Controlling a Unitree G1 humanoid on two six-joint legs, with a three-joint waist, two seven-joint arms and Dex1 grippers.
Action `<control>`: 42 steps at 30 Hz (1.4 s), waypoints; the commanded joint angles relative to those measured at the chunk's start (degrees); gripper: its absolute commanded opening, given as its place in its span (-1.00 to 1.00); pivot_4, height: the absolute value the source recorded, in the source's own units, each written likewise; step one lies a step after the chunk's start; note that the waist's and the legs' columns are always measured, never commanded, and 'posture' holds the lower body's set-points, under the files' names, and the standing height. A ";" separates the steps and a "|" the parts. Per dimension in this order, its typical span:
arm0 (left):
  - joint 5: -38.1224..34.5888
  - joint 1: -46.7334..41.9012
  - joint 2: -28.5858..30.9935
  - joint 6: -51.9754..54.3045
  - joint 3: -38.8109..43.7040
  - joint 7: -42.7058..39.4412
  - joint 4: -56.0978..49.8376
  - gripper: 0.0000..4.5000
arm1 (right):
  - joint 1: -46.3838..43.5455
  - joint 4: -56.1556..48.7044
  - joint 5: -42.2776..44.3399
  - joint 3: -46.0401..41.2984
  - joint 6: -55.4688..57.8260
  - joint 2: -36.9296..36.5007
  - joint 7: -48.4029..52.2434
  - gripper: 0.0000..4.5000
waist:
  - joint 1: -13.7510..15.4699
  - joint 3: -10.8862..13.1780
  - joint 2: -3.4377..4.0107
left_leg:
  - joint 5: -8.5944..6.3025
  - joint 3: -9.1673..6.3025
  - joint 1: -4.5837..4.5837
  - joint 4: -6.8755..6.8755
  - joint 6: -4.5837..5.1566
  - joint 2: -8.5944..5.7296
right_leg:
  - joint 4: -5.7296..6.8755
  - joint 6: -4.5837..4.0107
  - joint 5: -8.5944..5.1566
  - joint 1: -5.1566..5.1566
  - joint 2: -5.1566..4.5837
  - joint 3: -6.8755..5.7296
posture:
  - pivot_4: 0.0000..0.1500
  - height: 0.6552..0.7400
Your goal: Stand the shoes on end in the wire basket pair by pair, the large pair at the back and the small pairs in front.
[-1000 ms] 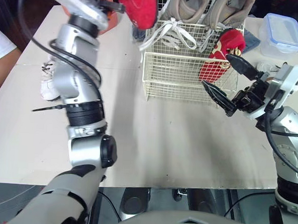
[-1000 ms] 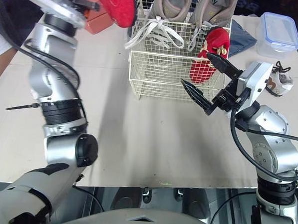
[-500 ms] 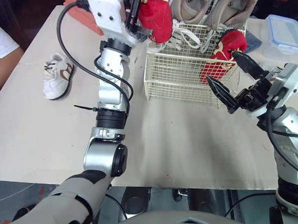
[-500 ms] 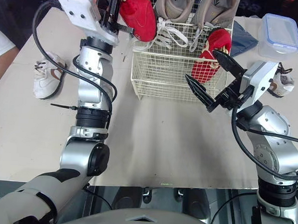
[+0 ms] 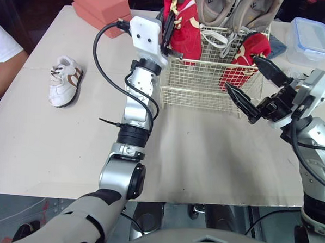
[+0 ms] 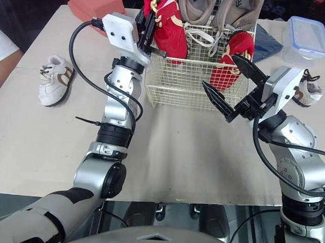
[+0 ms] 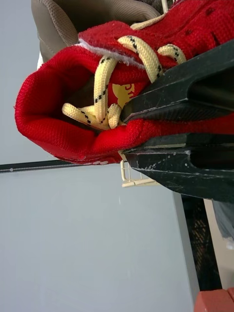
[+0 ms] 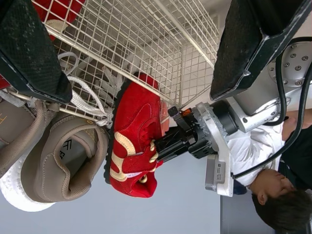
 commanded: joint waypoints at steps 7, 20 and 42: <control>0.54 3.52 1.39 7.86 -4.27 -4.47 -4.88 -0.95 | 0.73 -2.39 0.95 -2.07 -0.81 0.02 -1.48 1.00 | 0.28 -0.02 0.02 | 0.00 -0.03 0.03 0.00 -0.01 0.00 | 0.00 0.01 -0.01 0.06 -0.02 -0.03 | 1.00 -0.27; -2.86 10.41 1.35 21.52 -4.88 -6.89 -17.03 -0.34 | 2.28 -2.42 2.16 -2.79 -1.73 0.48 -1.63 1.00 | 0.44 -0.04 0.05 | 0.00 -0.08 0.11 -0.03 0.00 0.00 | 0.00 0.01 -0.01 0.08 -0.01 0.06 | 1.00 -0.27; -8.62 18.13 6.67 39.91 -3.06 -10.09 -36.82 0.99 | 2.61 0.36 1.44 -4.05 -3.41 0.25 -0.77 1.00 | 0.40 -0.05 0.10 | -0.14 -0.05 0.39 -0.13 0.24 0.03 | 0.06 0.18 -0.13 0.17 0.03 0.35 | 1.00 -0.27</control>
